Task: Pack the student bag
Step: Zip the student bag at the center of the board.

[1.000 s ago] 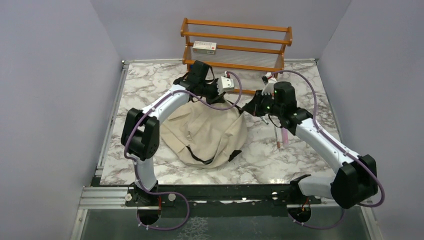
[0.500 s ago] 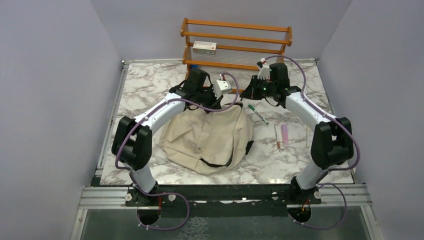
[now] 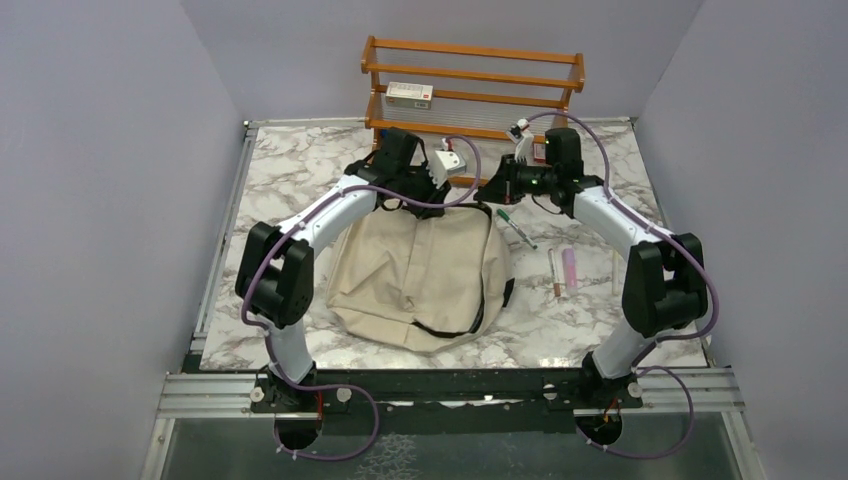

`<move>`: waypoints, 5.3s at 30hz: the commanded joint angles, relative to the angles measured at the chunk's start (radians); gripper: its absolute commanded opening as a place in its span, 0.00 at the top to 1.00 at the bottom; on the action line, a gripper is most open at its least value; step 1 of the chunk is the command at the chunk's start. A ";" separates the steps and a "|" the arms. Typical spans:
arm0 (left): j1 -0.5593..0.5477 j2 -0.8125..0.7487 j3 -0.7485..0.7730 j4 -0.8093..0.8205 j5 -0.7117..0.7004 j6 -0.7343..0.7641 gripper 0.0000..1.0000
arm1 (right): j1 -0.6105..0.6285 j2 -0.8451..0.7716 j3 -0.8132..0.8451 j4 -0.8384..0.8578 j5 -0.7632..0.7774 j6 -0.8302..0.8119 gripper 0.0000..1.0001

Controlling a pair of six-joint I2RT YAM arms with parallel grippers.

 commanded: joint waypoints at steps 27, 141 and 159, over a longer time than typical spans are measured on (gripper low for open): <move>0.010 0.060 -0.051 0.248 0.481 0.539 0.26 | -0.005 -0.104 -0.088 0.052 -0.167 -0.022 1.00; 0.138 -0.402 -0.330 0.377 -0.347 -0.669 0.02 | 0.029 -0.242 -0.176 0.046 0.265 0.182 1.00; -0.392 -0.332 -0.446 0.309 -0.744 -0.788 0.12 | 0.029 -0.236 -0.215 0.059 0.241 0.188 0.99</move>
